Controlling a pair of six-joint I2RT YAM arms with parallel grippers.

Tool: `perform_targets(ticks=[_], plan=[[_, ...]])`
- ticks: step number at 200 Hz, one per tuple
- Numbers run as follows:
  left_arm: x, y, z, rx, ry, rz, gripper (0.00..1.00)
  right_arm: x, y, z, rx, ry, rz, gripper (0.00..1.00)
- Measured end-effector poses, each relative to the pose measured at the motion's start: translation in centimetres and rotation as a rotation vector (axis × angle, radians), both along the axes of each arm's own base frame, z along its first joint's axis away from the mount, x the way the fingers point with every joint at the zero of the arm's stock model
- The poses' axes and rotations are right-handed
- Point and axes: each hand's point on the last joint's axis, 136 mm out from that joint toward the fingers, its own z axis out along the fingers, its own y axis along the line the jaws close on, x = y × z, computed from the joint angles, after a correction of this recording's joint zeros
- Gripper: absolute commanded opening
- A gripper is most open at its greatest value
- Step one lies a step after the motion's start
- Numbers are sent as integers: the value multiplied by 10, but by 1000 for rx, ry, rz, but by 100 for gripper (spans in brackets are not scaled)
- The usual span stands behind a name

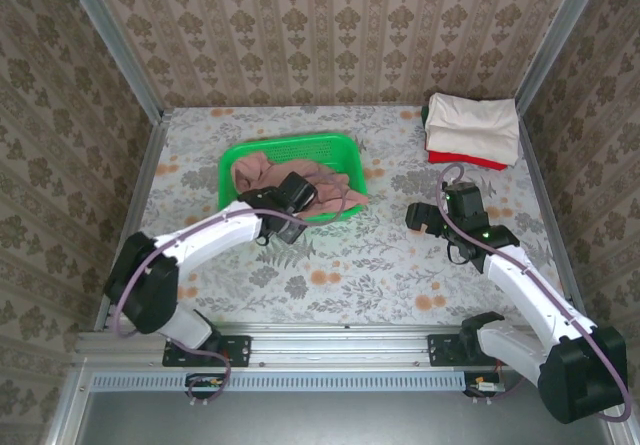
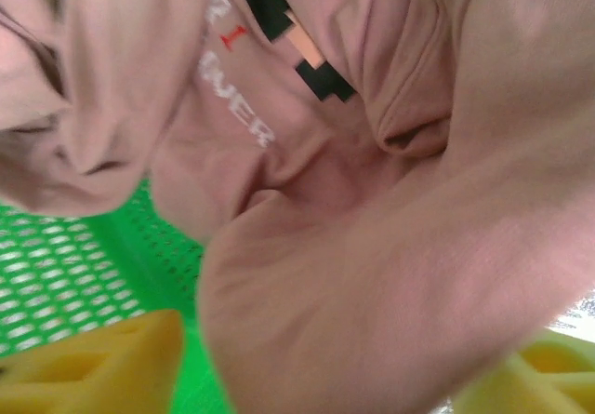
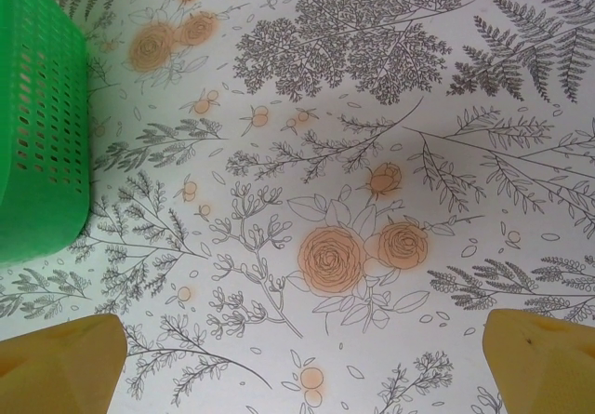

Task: Fold and stack the t-shirts

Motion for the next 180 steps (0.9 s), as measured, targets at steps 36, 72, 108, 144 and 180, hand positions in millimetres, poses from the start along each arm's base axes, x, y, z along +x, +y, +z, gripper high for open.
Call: perform_targets(ticks=[36, 72, 108, 144, 180], plan=[[27, 7, -2, -2, -7, 57, 26, 1, -1, 1, 5, -3, -3, 100], [44, 56, -4, -39, 1, 306, 21, 1, -1, 0, 5, -3, -4, 100], [71, 102, 0, -82, 14, 526, 16, 3, -4, -1, 7, -13, -14, 100], [122, 122, 7, -103, -1, 619, 10, 2, -8, -6, 5, -2, -28, 100], [177, 135, 17, -116, -34, 646, 4, 2, -12, -6, 5, -2, -40, 100]])
